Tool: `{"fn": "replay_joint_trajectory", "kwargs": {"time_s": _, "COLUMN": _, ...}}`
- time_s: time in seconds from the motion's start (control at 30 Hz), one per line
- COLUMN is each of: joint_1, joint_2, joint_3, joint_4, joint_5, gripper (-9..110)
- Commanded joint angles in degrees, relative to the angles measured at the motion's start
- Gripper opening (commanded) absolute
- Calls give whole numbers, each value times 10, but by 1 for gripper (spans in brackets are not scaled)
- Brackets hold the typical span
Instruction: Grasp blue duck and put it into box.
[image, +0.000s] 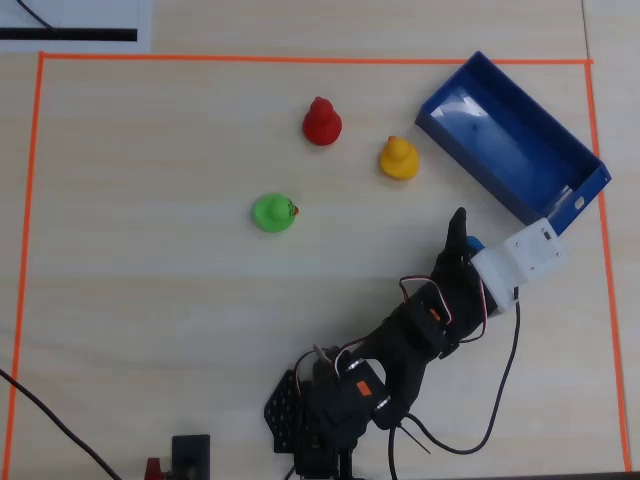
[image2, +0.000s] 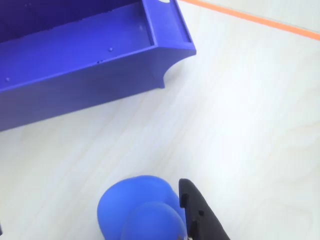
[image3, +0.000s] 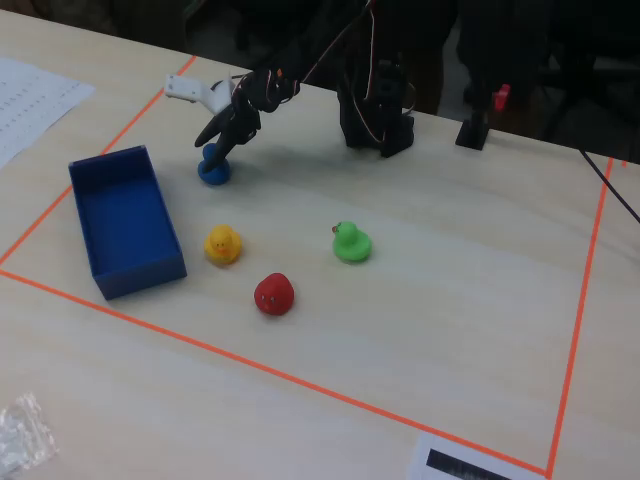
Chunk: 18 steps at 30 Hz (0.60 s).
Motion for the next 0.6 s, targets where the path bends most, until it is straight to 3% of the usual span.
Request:
{"fn": "replay_joint_trajectory", "kwargs": {"time_s": 0.0, "joint_1": -5, "joint_2": -7, "joint_3": -2, "joint_4": -32, "joint_5": -3, "gripper": 47}}
{"fn": "replay_joint_trajectory", "kwargs": {"time_s": 0.57, "joint_1": -4, "joint_2": -106, "joint_3": -2, "joint_4": -97, "joint_5": -21, "gripper": 47}}
